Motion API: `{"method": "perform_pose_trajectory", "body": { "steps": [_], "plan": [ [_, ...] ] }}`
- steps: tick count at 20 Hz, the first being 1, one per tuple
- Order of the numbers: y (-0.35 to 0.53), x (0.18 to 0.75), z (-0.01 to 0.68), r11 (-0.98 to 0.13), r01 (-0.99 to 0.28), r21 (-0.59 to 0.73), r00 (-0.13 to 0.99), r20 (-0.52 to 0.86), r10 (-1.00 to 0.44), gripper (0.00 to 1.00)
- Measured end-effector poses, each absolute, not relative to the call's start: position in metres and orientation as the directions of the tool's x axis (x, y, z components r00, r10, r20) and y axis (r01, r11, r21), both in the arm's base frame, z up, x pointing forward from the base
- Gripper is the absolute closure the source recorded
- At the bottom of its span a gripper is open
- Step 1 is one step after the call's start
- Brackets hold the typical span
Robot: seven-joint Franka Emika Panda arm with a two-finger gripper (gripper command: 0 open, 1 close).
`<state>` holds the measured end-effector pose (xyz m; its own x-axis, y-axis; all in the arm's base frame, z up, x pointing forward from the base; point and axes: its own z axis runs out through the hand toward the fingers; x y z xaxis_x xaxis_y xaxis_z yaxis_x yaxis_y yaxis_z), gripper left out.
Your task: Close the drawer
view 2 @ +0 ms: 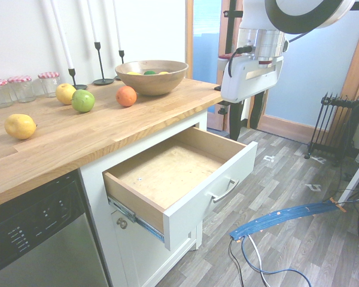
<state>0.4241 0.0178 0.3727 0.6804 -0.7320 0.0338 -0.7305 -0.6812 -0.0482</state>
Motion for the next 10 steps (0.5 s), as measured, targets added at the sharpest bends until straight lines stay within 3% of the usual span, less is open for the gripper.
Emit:
{"method": "perform_pose_trajectory", "body": {
  "steps": [10],
  "plan": [
    [0.006,0.431,0.334,-0.658,-0.751,-0.047,0.658,0.021,-0.753,0.0]
  ]
}}
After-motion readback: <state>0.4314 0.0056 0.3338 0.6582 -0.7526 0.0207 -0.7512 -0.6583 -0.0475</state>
